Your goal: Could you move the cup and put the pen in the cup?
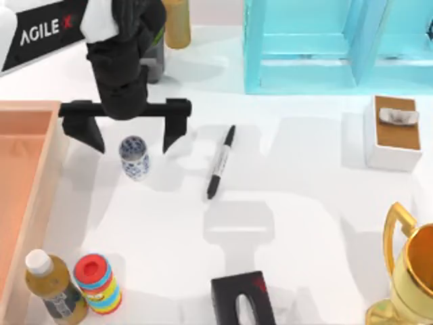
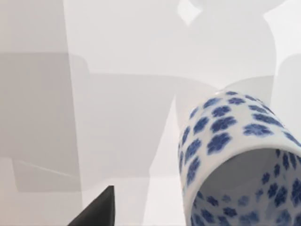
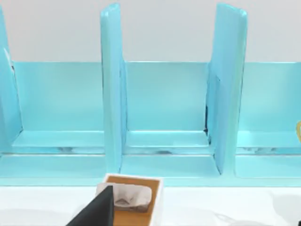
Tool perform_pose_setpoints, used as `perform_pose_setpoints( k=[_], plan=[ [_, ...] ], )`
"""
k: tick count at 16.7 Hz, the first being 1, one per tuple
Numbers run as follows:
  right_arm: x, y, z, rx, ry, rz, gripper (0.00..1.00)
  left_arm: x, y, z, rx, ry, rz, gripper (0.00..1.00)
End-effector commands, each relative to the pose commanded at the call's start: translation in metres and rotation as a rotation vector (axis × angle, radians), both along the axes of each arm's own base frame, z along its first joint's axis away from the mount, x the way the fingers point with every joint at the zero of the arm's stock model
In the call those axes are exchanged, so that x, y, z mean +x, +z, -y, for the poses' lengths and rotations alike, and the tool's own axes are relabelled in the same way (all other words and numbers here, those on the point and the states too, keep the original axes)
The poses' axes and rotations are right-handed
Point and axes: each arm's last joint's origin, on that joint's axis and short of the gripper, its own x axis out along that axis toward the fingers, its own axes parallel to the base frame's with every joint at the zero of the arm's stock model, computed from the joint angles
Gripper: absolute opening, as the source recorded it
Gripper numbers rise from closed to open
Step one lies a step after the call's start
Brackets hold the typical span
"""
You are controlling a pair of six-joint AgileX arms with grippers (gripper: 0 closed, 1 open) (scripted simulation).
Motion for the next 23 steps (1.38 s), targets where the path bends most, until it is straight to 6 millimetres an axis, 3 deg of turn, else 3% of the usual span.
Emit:
perform_pose_setpoints(
  k=[4, 7, 12, 14, 17, 23],
  plan=[
    [0.000, 0.000, 0.000, 0.000, 0.000, 0.000, 1.00, 0.003, 0.003, 0.001, 0.004, 0.002, -0.013, 1.00],
    [0.000, 0.000, 0.000, 0.000, 0.000, 0.000, 1.00, 0.010, 0.018, 0.004, 0.015, 0.004, -0.042, 1.00],
    [0.000, 0.000, 0.000, 0.000, 0.000, 0.000, 1.00, 0.021, 0.086, 0.008, 0.003, 0.004, -0.008, 1.00],
    [0.000, 0.000, 0.000, 0.000, 0.000, 0.000, 1.00, 0.017, 0.113, 0.007, -0.003, 0.003, 0.009, 1.00],
    [0.000, 0.000, 0.000, 0.000, 0.000, 0.000, 1.00, 0.007, 0.139, 0.002, -0.002, 0.002, 0.007, 1.00],
    [0.000, 0.000, 0.000, 0.000, 0.000, 0.000, 1.00, 0.000, 0.150, -0.001, 0.000, 0.002, 0.000, 1.00]
  ],
)
